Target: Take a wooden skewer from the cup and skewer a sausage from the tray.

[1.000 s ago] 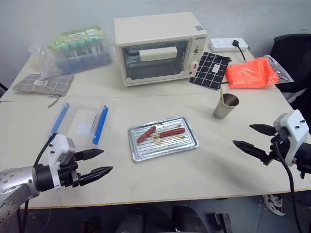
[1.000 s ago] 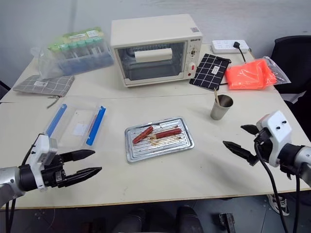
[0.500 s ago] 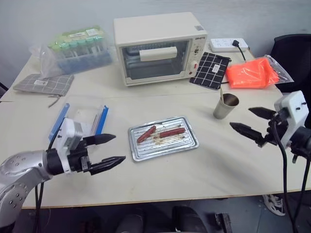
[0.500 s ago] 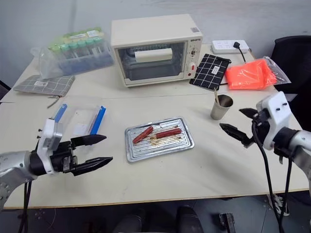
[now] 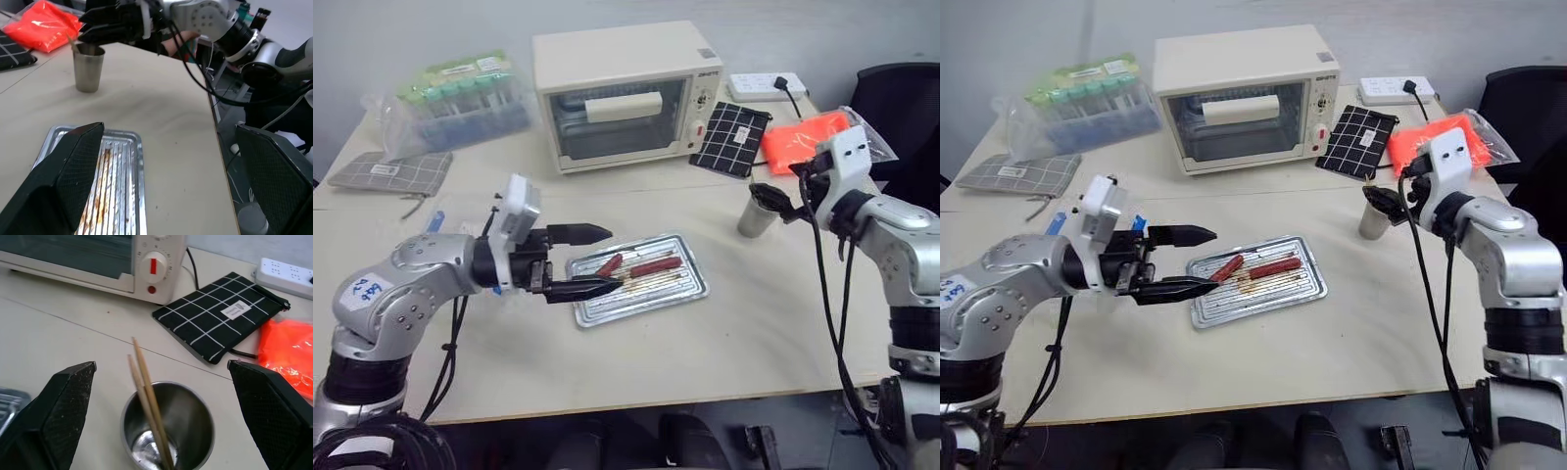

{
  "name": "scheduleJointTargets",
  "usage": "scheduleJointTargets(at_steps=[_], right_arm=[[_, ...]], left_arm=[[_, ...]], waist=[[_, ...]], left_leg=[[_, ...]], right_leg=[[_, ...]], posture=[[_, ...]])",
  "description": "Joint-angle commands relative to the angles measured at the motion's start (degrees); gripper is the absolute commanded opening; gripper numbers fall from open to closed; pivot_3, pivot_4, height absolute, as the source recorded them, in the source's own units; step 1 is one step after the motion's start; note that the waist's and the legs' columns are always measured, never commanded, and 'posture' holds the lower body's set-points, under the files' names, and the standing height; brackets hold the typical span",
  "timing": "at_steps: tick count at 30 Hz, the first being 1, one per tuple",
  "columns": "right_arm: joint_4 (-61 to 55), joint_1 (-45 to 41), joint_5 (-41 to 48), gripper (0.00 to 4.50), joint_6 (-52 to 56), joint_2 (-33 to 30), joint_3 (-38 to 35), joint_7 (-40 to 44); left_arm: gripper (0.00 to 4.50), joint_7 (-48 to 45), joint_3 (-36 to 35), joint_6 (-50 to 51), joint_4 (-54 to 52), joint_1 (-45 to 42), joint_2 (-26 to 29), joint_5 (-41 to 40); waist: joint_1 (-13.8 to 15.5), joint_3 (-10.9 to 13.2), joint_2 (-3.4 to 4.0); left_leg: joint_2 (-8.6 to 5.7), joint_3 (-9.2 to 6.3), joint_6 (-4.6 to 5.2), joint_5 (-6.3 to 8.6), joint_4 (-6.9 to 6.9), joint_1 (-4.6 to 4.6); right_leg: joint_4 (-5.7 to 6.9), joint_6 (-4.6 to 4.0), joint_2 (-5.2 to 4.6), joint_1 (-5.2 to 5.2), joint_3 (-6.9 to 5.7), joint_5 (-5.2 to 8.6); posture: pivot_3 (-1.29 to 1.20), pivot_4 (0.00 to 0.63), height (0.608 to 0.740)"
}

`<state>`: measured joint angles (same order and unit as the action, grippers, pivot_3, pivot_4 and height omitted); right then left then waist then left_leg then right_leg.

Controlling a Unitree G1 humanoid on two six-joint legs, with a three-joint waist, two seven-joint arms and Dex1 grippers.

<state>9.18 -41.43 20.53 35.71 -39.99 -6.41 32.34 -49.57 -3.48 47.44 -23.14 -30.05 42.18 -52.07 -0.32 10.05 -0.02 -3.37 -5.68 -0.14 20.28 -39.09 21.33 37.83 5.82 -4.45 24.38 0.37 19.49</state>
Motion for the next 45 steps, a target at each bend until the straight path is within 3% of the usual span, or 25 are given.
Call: scheduleJointTargets(at_steps=[1,5,13,17,19,25,41,45], right_arm=[[3.4,-2.7,-2.3,4.50,-4.2,1.4,0.7,0.4],[7.3,-4.4,-3.1,4.07,-6.8,3.3,0.4,0.4],[9.7,-6.3,-3.6,1.91,-7.4,5.4,0.8,1.4],[8.5,-5.7,-3.5,1.91,-6.6,6.3,1.1,2.1],[8.3,-5.7,-3.3,1.58,-6.4,6.9,0.7,1.9],[8.4,-5.7,-3.5,0.08,-6.1,7.3,0.3,1.6],[4.4,-4.0,-2.5,0.03,-3.0,6.5,-0.4,2.0],[3.7,-3.7,-3.0,0.98,-2.4,6.4,-0.4,1.4]], left_arm=[[4.49,0.5,0.5,-0.7,-0.1,-1.6,-1.1,1.0],[4.50,0.9,0.5,-0.8,-0.2,-1.5,-1.7,1.6],[4.50,1.1,0.1,-0.8,-0.4,-1.3,-1.9,1.8],[4.50,1.1,0.4,-1.0,-0.1,-1.6,-2.1,2.2],[4.50,1.0,0.7,-1.2,0.1,-1.9,-2.2,2.5],[4.50,0.5,1.1,-1.4,0.3,-2.5,-2.8,3.4],[4.50,-1.2,1.7,-2.3,1.7,-3.7,-3.3,5.1],[4.50,-1.6,1.9,-2.4,2.2,-4.2,-3.6,5.4]], waist=[[-0.2,0.0,0.00],[-1.1,0.0,0.00],[-1.4,0.0,0.00],[-1.3,0.0,0.00],[-1.4,0.0,0.00],[-1.4,0.0,0.00],[-1.4,0.0,0.01],[-1.4,0.0,0.00]], left_leg=[[0.00,0.01,0.00,0.00,0.01,0.00],[0.02,0.01,-0.01,-0.01,0.01,0.00],[0.02,0.01,-0.02,-0.01,-0.02,0.00],[0.01,0.01,-0.02,-0.01,-0.01,0.00],[0.01,0.01,-0.02,-0.01,-0.02,0.00],[0.01,0.00,-0.02,-0.01,-0.03,0.00],[0.01,0.00,-0.02,-0.01,-0.03,0.00],[0.00,0.01,-0.02,-0.01,-0.02,0.00]], right_leg=[[0.01,0.00,0.00,0.02,0.01,0.00],[0.06,0.00,0.02,0.08,0.00,0.00],[0.08,0.00,0.01,0.10,0.00,0.00],[0.09,0.00,0.00,0.09,0.01,0.00],[0.09,0.00,0.00,0.10,0.01,0.00],[0.10,0.00,0.00,0.10,0.00,0.00],[0.11,0.00,0.00,0.10,0.01,0.00],[0.11,0.00,0.00,0.10,0.00,0.00]], posture=[[0.00,0.150,0.740],[0.00,0.150,0.740],[0.00,0.150,0.740],[0.00,0.150,0.740],[0.00,0.150,0.740],[0.00,0.150,0.740],[0.00,0.150,0.740],[0.00,0.150,0.740]])
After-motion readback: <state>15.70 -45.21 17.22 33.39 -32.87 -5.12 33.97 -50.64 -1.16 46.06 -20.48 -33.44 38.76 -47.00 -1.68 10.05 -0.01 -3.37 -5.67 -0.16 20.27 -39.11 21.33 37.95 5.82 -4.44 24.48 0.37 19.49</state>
